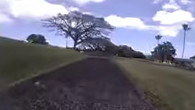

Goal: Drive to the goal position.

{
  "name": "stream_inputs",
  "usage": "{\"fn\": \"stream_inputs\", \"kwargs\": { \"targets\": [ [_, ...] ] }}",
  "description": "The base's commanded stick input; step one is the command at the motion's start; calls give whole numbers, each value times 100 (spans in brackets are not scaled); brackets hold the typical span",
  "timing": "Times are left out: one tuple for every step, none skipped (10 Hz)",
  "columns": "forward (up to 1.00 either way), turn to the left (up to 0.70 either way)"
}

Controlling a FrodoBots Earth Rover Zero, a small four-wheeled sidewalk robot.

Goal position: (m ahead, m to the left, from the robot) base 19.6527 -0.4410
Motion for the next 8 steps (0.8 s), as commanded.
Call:
{"fn": "stream_inputs", "kwargs": {
  "targets": [
    [50,0],
    [50,0],
    [50,0],
    [50,0],
    [50,0],
    [50,0],
    [50,0],
    [50,0]
  ]
}}
